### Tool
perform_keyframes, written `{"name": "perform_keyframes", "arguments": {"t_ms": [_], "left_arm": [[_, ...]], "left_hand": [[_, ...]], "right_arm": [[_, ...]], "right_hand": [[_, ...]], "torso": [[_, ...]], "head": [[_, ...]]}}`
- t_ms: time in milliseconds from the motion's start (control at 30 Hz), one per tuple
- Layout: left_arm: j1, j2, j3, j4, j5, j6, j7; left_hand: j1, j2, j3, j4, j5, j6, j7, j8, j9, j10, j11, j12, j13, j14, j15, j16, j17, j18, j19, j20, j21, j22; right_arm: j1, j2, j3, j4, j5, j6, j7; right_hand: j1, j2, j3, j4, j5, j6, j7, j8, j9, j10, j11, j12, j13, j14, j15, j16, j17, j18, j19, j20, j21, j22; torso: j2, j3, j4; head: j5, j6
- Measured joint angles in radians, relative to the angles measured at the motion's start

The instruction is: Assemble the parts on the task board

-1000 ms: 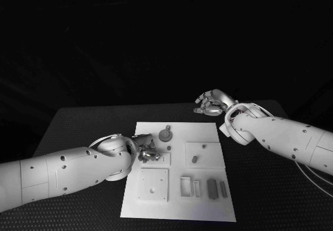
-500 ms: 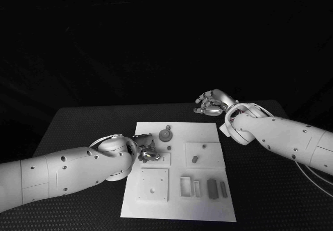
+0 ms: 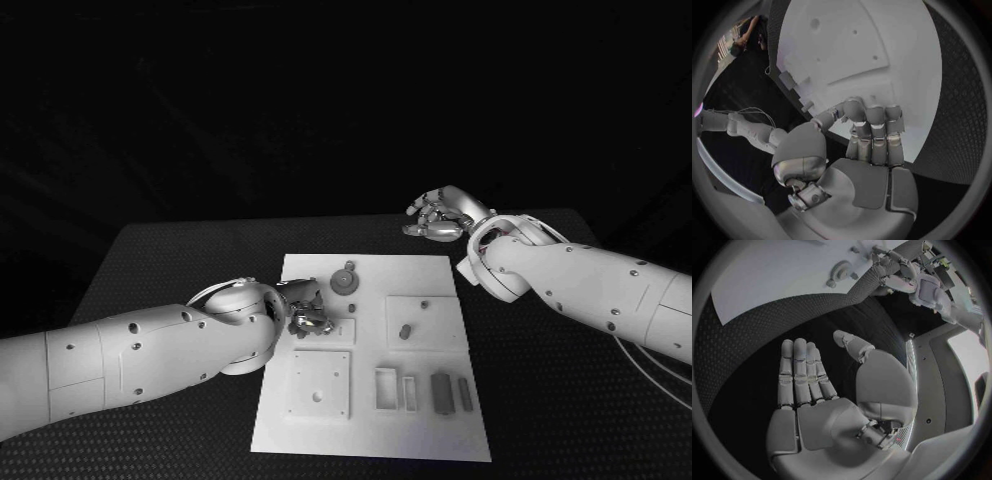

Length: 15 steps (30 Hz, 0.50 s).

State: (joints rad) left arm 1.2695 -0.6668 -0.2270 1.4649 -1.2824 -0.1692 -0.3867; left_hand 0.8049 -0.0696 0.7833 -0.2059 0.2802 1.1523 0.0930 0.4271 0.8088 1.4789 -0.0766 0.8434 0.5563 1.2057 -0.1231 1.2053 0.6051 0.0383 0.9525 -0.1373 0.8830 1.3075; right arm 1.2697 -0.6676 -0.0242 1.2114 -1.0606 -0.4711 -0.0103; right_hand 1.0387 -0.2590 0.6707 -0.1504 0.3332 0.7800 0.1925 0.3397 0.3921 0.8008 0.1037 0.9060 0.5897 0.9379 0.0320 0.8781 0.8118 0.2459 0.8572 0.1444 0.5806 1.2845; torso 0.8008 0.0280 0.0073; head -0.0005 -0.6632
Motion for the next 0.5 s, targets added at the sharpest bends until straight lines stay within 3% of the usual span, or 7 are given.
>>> {"name": "perform_keyframes", "arguments": {"t_ms": [133, 500], "left_arm": [[0.000, 0.002, 0.000, -0.002, 0.002, 0.002, -0.001], [0.001, 0.006, 0.001, -0.007, 0.001, 0.010, -0.006]], "left_hand": [[0.004, 0.001, 0.002, 0.003, -0.014, 0.000, 0.000, 0.003, -0.002, 0.000, 0.000, 0.005, -0.001, 0.000, 0.000, 0.000, 0.000, 0.000, 0.000, 0.000, 0.004, 0.000], [0.005, 0.002, 0.002, 0.004, -0.014, 0.003, -0.003, 0.012, -0.002, 0.000, 0.000, 0.012, -0.001, 0.000, 0.000, 0.007, -0.002, 0.000, 0.000, 0.000, 0.003, 0.000]], "right_arm": [[0.000, 0.000, 0.000, 0.000, 0.000, 0.000, 0.000], [0.000, 0.000, 0.000, 0.001, 0.000, 0.000, 0.000]], "right_hand": [[0.000, 0.000, 0.000, 0.000, 0.000, 0.000, 0.000, 0.000, -0.001, 0.000, 0.000, 0.000, -0.001, 0.000, 0.000, 0.000, 0.000, 0.000, 0.000, 0.000, 0.000, 0.001], [0.000, 0.000, 0.000, 0.000, 0.004, 0.000, 0.000, 0.000, -0.001, -0.004, 0.004, 0.004, -0.004, 0.000, 0.000, 0.000, -0.001, 0.000, 0.000, 0.000, -0.004, 0.002]], "torso": [[0.000, 0.0000, -0.0002], [0.000, 0.0004, -0.0009]], "head": [[0.001, 0.000], [0.001, -0.001]]}}
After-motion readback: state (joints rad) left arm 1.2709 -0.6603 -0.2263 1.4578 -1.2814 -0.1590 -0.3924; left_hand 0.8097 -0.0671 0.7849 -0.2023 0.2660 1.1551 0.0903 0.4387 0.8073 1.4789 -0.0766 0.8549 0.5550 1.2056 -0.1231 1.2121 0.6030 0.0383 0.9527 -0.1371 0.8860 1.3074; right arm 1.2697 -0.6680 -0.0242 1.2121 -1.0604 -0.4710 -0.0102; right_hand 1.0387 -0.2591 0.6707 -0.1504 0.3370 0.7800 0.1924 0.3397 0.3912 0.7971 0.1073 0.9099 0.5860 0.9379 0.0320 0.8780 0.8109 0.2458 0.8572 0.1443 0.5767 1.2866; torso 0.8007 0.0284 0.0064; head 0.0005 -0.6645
